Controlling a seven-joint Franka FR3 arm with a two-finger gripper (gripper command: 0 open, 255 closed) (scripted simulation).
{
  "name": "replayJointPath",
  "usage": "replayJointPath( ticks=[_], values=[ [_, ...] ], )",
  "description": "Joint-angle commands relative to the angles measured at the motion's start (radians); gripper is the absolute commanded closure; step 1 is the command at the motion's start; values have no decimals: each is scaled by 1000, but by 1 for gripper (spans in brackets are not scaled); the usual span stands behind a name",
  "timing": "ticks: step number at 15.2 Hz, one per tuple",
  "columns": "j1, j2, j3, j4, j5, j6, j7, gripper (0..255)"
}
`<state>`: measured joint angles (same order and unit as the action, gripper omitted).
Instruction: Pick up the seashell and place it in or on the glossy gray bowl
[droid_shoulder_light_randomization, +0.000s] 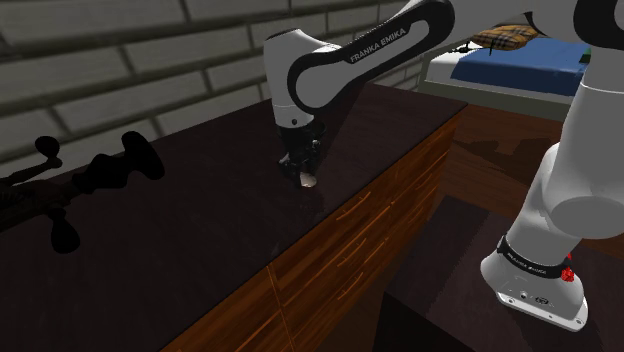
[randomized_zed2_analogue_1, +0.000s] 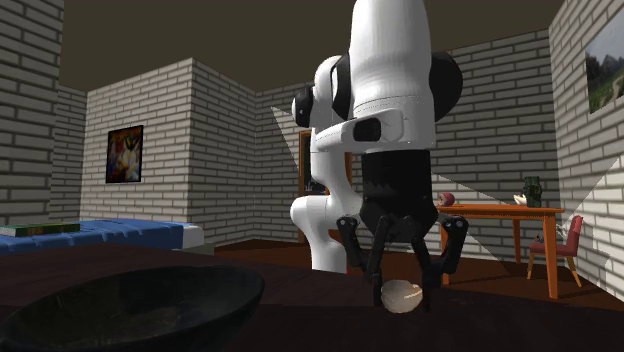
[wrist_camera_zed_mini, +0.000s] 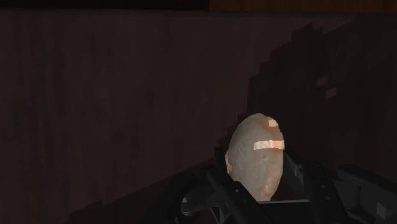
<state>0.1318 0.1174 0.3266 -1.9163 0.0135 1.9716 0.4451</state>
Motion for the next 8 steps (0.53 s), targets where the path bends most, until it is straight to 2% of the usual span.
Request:
replayJointPath(
  ticks=[1, 8],
  values=[
    [0, 1, 0, 0, 0, 0, 0, 255],
    [0, -4, 0, 8, 2, -12, -1, 255]
  ],
)
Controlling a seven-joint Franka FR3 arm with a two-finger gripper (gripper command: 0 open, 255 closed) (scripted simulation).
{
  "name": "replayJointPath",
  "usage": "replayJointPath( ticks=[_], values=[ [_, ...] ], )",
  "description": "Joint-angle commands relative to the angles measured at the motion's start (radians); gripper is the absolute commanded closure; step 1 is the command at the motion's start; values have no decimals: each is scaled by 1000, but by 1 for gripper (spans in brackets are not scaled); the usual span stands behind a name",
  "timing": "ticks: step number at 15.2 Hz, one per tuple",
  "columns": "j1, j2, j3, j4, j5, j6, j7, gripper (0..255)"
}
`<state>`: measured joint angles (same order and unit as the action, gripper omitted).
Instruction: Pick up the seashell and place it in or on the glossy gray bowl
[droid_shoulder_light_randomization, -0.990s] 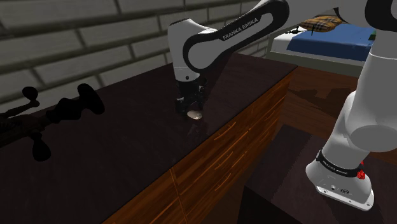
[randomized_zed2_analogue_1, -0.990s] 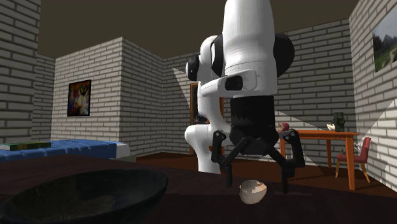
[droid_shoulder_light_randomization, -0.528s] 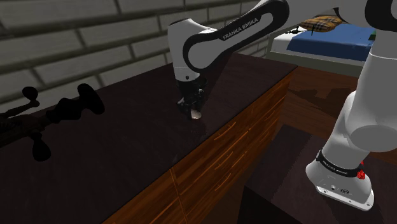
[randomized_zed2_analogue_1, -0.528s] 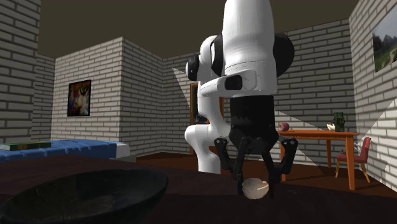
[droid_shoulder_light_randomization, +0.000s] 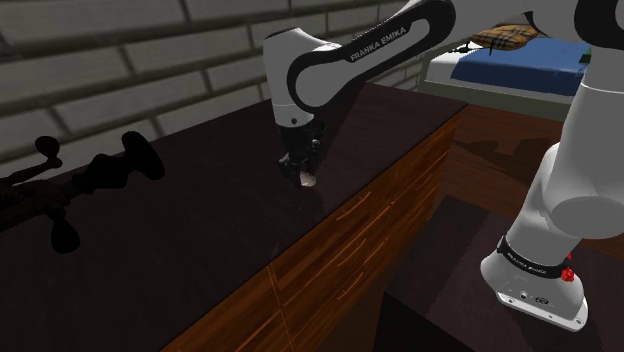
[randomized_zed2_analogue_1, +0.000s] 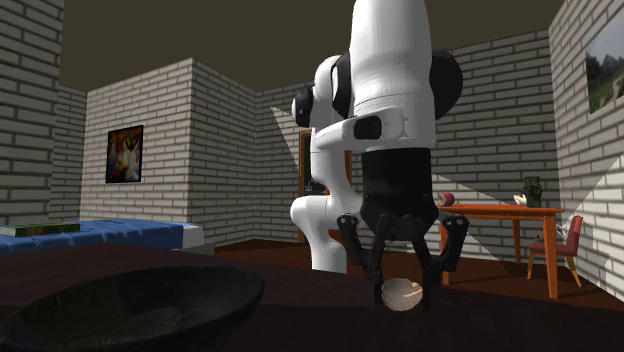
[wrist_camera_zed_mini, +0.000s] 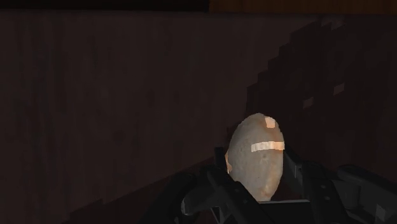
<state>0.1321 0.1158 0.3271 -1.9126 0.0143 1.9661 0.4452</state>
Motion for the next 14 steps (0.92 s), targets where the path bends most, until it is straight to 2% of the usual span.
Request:
replayJointPath(
  ticks=[1, 14],
  values=[
    [-1, -6, 0, 13, 2, -19, -1, 255],
    [-3, -37, 1, 152, 11, -188, -2, 255]
  ],
)
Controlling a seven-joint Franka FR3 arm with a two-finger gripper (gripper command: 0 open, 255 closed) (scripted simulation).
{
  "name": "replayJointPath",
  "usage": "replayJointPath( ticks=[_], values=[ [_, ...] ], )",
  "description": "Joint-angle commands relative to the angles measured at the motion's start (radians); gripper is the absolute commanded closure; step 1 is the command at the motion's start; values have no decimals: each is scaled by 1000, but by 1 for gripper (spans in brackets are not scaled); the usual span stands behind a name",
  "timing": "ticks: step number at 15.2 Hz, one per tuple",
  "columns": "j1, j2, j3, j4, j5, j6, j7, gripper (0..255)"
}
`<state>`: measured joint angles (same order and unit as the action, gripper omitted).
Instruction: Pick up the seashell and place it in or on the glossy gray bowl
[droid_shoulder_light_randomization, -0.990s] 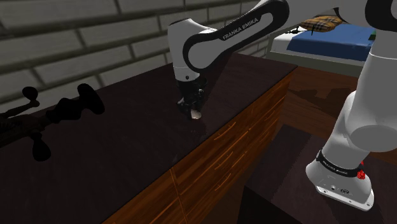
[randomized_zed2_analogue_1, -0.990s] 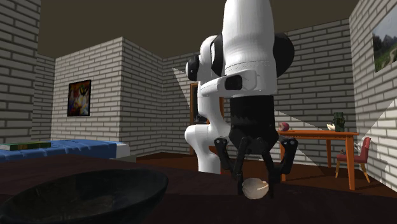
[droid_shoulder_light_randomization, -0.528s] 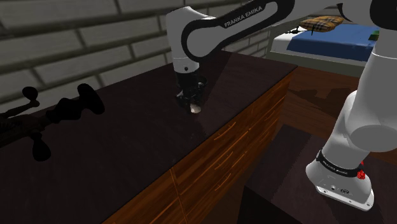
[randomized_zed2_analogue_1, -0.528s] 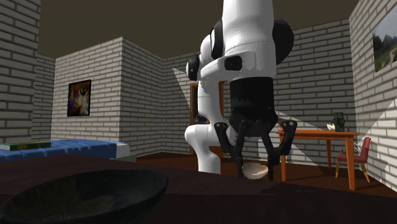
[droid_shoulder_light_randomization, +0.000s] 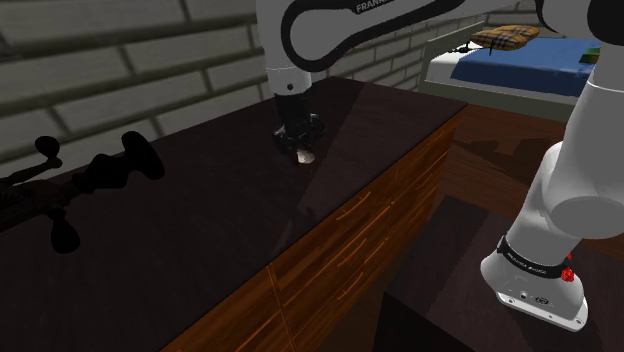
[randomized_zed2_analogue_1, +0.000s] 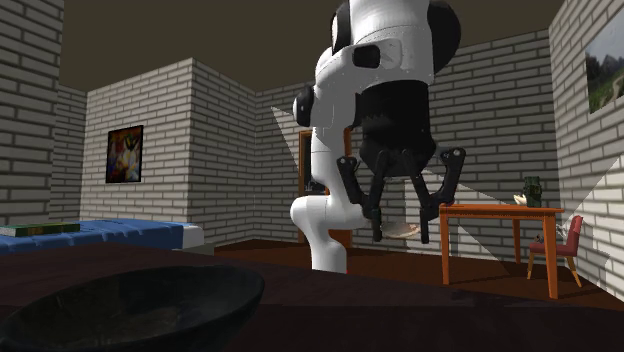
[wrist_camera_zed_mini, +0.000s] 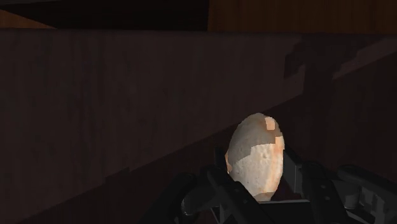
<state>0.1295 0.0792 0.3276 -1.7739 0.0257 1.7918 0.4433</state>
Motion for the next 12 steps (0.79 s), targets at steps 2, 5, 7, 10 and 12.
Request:
replayJointPath(
  ticks=[2, 5, 7, 10, 12],
  values=[
    [0, -2, 0, 38, 0, -40, 1, 255],
    [0, -2, 0, 78, 0, -80, 3, 255],
    [1, -1, 1, 106, 0, -107, 4, 255],
    [-18, 32, -17, 158, -11, -129, -31, 255],
    [-37, 68, -34, 205, -22, -143, -66, 255]
  ],
)
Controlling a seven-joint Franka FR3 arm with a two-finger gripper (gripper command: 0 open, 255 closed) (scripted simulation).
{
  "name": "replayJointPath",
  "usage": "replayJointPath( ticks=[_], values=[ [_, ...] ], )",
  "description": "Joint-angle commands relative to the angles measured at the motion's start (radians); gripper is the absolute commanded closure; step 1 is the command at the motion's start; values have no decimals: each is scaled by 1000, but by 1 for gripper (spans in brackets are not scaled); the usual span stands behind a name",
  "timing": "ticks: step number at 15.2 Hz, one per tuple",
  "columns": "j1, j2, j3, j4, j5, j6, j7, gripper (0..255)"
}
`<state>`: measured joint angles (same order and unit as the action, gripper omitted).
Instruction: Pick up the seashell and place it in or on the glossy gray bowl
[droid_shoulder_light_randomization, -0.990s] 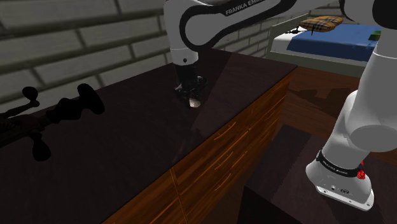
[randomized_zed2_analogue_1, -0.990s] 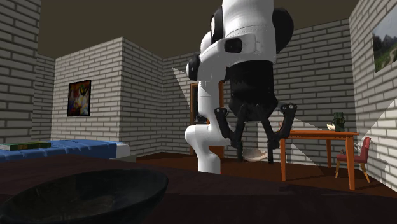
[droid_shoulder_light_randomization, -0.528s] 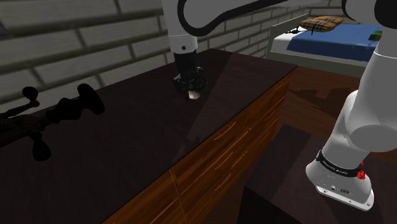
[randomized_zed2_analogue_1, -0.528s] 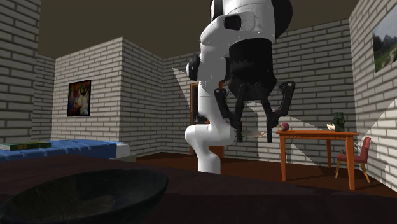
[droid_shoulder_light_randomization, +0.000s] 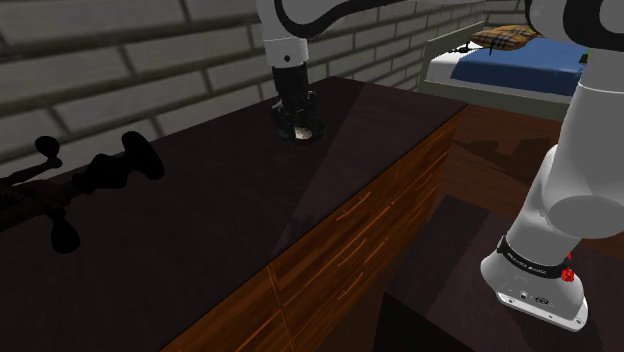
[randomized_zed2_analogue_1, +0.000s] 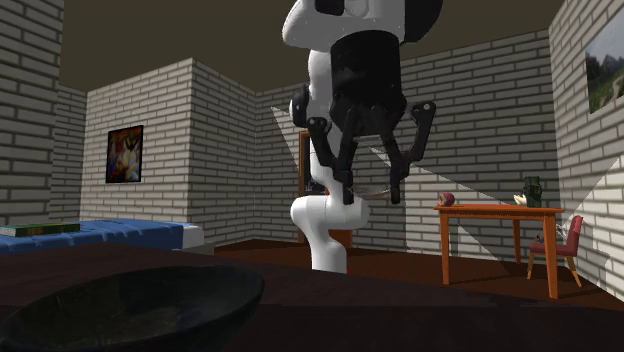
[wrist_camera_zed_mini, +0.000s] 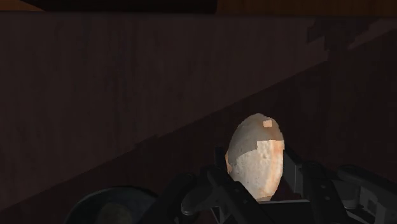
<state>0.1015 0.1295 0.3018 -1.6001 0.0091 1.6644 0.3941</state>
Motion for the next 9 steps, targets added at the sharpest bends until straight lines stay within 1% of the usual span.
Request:
replayJointPath(
  ticks=[1, 5, 9],
  values=[
    [-18, 37, -16, 58, -11, -24, -34, 255],
    [-51, 126, -46, 181, -32, -63, -99, 255],
    [-80, 237, -72, 344, -54, -118, -161, 255]
  ],
)
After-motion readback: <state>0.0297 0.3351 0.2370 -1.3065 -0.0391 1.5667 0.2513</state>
